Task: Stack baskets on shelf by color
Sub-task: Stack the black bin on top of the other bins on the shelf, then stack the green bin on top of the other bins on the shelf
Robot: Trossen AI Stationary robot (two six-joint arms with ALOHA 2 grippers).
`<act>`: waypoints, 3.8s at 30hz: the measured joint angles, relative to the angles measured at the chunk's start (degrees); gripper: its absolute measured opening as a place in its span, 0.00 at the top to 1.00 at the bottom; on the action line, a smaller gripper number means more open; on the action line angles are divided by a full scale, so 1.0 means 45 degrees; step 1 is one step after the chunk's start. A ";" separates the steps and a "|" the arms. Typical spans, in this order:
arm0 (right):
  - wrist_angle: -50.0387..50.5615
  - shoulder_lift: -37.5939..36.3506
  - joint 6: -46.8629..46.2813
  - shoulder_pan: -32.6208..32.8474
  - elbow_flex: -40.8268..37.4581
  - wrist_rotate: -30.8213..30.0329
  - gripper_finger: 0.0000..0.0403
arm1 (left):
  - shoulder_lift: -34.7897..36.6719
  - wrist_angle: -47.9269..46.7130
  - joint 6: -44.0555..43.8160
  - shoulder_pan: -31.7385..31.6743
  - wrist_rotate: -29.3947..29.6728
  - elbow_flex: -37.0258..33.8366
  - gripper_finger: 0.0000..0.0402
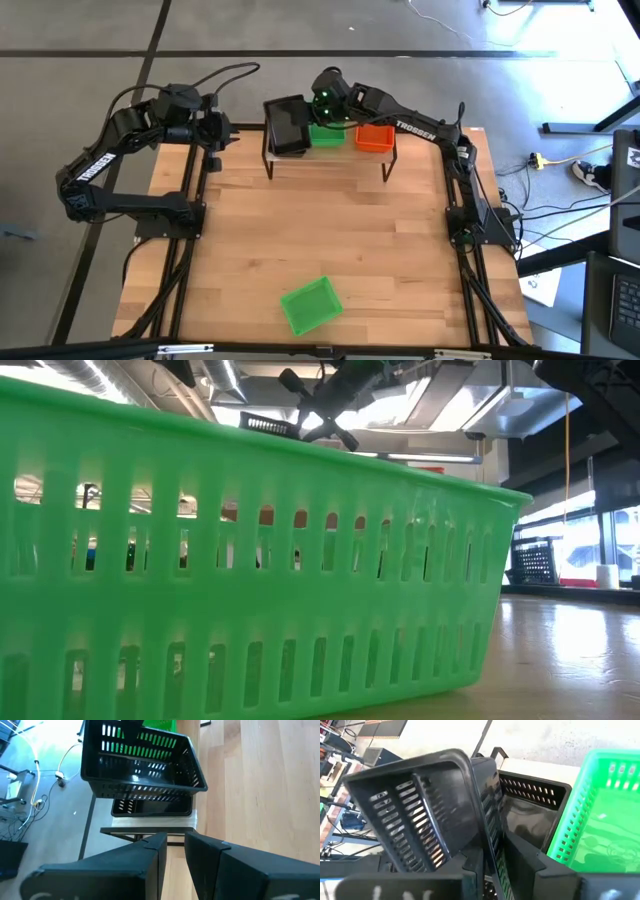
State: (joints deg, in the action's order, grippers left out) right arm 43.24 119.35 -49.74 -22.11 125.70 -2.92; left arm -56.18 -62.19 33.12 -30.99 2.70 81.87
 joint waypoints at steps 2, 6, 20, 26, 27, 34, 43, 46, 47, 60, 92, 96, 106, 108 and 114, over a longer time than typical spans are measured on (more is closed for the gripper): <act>0.0010 0.0000 -0.0158 0.0005 0.0002 -0.0005 0.85 | -0.0001 0.0000 0.0001 -0.0004 0.0000 0.0000 0.85; 0.0015 0.0000 0.0142 0.0000 0.0002 -0.0005 0.89 | -0.0001 0.0000 0.0005 -0.0004 0.0000 0.0000 0.85; 0.0092 0.0000 0.0177 0.0005 0.0002 -0.0226 0.79 | -0.0001 0.0000 0.0006 -0.0004 0.0002 0.0000 0.85; -0.0255 -0.0005 -0.0247 0.0000 0.0007 -0.0559 0.76 | -0.0001 0.0000 0.0010 -0.0004 0.0000 0.0000 0.85; -0.0443 -0.0005 -0.0218 0.0000 0.0007 -0.0571 0.76 | -0.0001 0.0000 0.0010 -0.0004 0.0000 0.0000 0.85; -0.1436 -0.0217 0.2247 0.0083 0.0007 -0.0608 0.76 | -0.0001 -0.0002 -0.0006 -0.0004 0.0000 0.0000 0.85; 0.0900 -0.1277 1.0873 0.1421 0.0036 0.1797 0.76 | -0.0001 -0.0045 -0.1320 -0.0004 -0.0049 0.0000 0.85; 0.2551 -0.1446 1.3168 0.1942 0.0036 0.2374 0.76 | -0.0001 -0.0063 -0.2131 -0.0004 -0.0151 0.0000 0.85; 0.3126 -0.1459 1.3729 0.2079 0.0032 0.2386 0.76 | -0.0001 -0.0076 -0.2482 -0.0004 -0.0280 0.0000 0.85; 0.6405 -0.1472 1.8206 0.2494 0.0026 0.5635 0.76 | -0.0456 -0.0092 -0.4307 0.0154 -0.4603 -0.0010 0.85; 0.4371 0.1824 1.5116 0.7820 -0.1554 0.4865 0.76 | -0.0317 -0.2672 -0.0889 0.2269 -0.5206 -0.0010 0.85; 0.3496 0.2208 1.5074 0.8054 -0.1970 0.4141 0.76 | -0.0317 -0.2686 -0.0884 0.2268 -0.5202 -0.0010 0.85; 0.3134 0.2954 1.3826 0.8145 -0.2028 0.4511 0.76 | -0.0317 -0.2805 -0.0879 0.2260 -0.5197 -0.0010 0.85; 0.3063 0.2963 1.3834 0.8171 -0.2028 0.4736 0.76 | -0.0317 -0.2805 -0.0878 0.2260 -0.5197 -0.0010 0.85; 0.2987 0.2958 1.3831 0.8150 -0.2021 0.4837 0.76 | -0.0317 -0.2807 -0.0865 0.2260 -0.5192 -0.0010 0.85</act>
State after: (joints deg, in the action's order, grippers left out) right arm 56.69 132.66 12.50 14.57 116.61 18.85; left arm -57.60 -74.83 29.23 -20.82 -20.67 81.82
